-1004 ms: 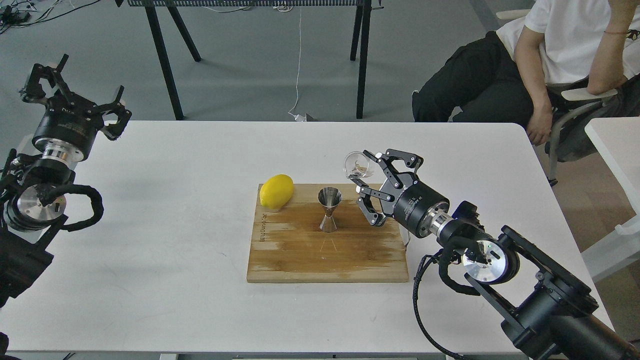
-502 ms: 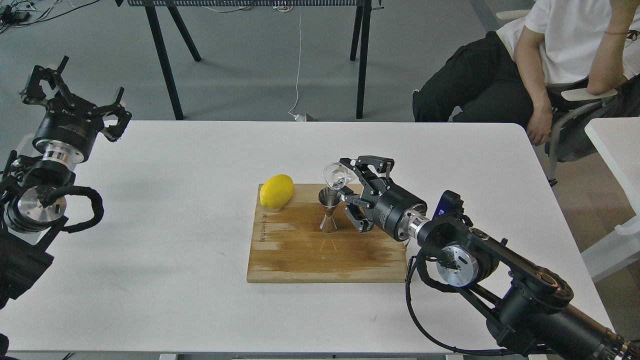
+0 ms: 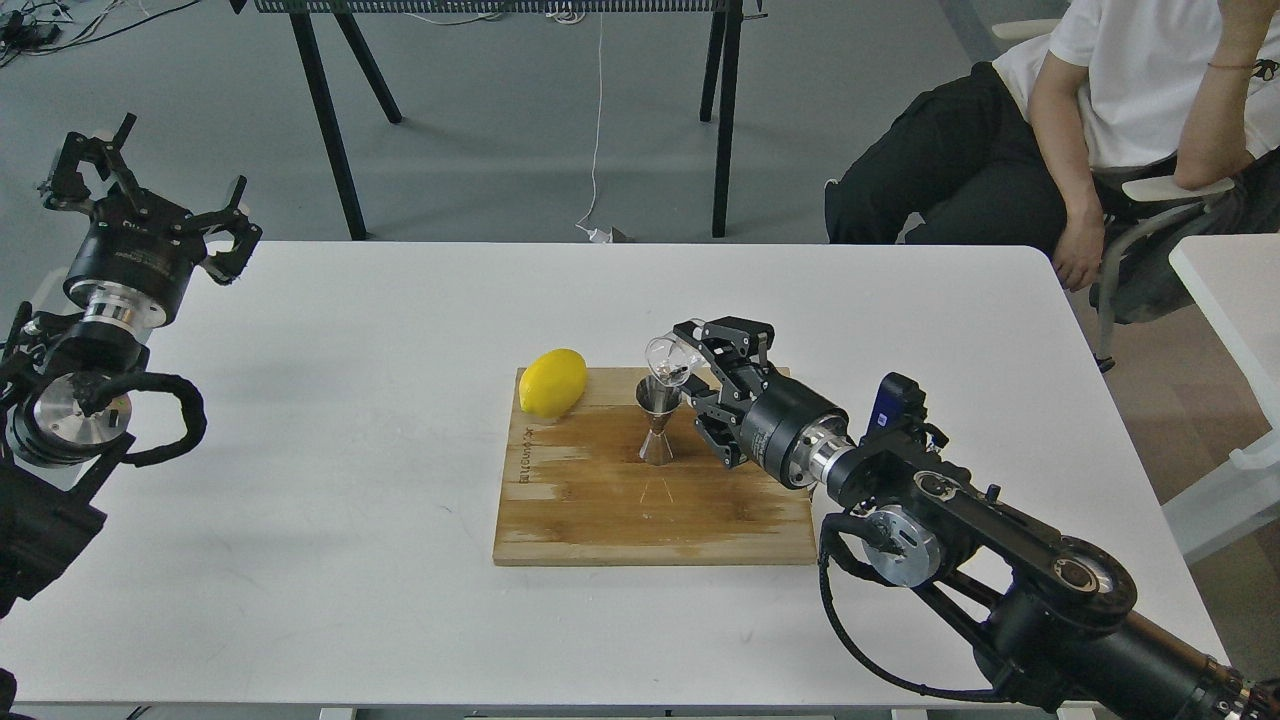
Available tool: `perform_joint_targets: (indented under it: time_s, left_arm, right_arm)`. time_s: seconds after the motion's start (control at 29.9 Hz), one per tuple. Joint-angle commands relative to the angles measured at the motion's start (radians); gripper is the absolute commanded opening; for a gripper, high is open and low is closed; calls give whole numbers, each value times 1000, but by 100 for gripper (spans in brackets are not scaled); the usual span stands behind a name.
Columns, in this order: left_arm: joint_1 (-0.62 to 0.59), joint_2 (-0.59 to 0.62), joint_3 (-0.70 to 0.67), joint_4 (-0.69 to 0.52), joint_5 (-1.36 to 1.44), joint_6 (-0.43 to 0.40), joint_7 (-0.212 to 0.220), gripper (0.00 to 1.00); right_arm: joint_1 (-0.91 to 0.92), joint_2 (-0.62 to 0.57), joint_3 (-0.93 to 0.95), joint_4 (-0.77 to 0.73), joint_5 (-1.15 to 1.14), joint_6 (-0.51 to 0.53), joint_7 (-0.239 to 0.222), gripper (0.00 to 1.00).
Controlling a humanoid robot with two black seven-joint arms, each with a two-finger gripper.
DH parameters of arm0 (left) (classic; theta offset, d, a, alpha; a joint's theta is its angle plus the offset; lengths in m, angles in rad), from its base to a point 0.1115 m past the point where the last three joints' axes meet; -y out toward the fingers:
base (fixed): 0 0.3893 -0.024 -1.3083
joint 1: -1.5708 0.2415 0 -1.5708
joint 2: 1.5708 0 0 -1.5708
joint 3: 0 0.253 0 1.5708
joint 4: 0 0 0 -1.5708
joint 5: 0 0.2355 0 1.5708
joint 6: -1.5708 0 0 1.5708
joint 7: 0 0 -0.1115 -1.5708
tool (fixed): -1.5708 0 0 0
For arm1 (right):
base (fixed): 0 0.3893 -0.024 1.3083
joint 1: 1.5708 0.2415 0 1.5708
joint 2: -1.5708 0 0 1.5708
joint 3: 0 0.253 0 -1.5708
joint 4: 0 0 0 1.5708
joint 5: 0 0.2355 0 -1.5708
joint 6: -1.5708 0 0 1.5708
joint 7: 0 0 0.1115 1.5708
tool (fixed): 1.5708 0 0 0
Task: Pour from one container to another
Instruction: 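Tilt the glass cup with the right gripper to pour into the jigger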
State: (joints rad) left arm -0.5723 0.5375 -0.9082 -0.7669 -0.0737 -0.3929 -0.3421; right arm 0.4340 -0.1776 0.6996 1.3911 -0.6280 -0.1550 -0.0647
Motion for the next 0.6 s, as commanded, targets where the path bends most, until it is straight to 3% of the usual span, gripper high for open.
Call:
perform_joint_targets:
  time_s: [0.0, 0.57]
  left_arm:
    - [6, 5, 0, 0, -1, -4, 0, 100]
    - [8, 9, 0, 0, -1, -3, -12, 100]
  right_arm:
    - [9, 0, -6, 0, -12, -9, -1, 26]
    - [37, -6, -57, -1, -171, -40, 0, 26]
